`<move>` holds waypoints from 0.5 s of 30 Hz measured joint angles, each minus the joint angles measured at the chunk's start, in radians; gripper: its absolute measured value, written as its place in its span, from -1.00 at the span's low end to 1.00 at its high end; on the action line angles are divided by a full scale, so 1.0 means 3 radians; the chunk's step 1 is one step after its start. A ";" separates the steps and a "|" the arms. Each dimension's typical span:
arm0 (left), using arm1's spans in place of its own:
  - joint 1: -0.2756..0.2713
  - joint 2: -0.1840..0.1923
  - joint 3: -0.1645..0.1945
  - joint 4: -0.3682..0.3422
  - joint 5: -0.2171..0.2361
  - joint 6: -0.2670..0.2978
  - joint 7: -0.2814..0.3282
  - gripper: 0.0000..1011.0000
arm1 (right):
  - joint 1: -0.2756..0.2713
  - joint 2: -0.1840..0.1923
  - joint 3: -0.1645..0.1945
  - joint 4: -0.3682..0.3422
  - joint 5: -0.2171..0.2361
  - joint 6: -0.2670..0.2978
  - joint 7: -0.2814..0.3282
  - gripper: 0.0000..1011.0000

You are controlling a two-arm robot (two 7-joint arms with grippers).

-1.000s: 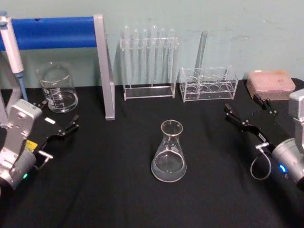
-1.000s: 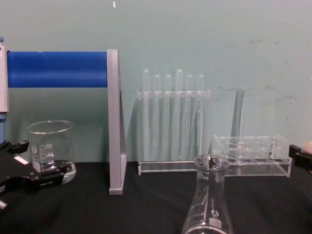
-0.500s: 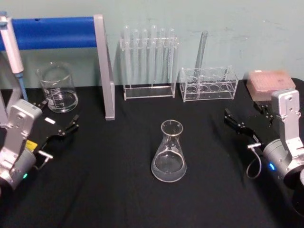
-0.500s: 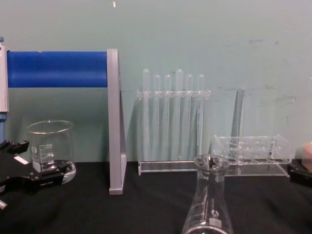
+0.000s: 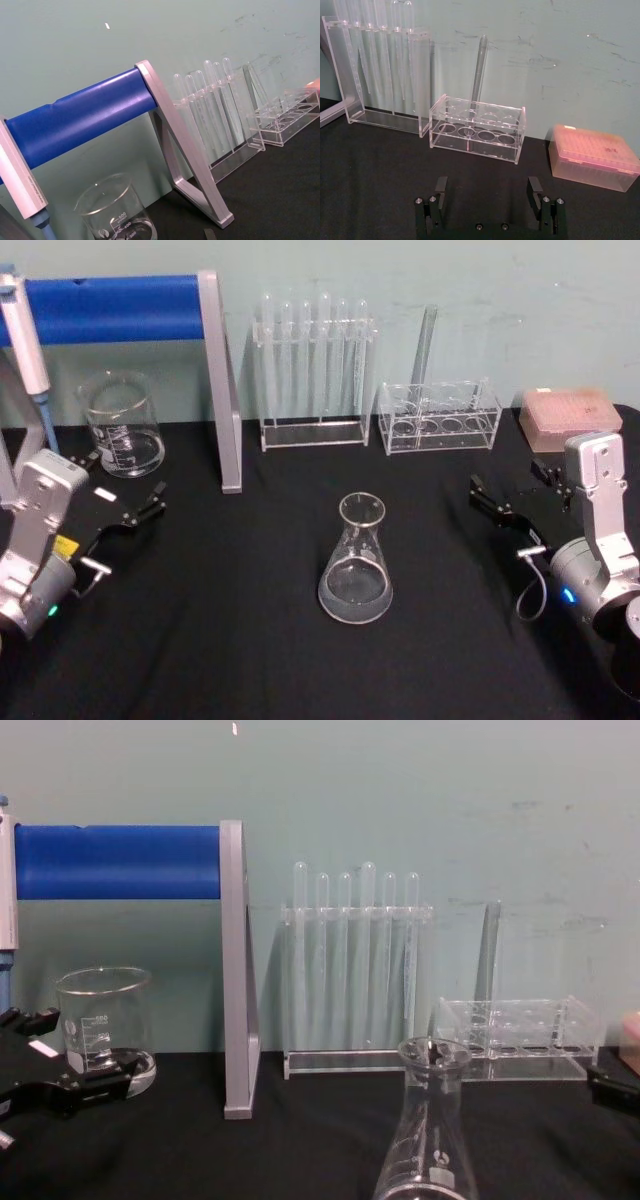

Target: Grasp the erlenmeyer flask with one hand, shake it three times, then place it back.

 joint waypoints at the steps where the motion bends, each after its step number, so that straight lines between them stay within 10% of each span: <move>1: 0.0000 0.0000 0.0000 0.0000 0.0000 0.0000 0.0000 0.98 | 0.0000 0.0001 0.0000 0.0000 0.0000 0.0000 0.0000 0.98; 15: 0.0000 0.0000 0.0000 0.0000 0.0000 0.0000 0.0000 0.98 | 0.0003 0.0006 -0.0006 0.0002 0.0004 0.0000 0.0003 0.98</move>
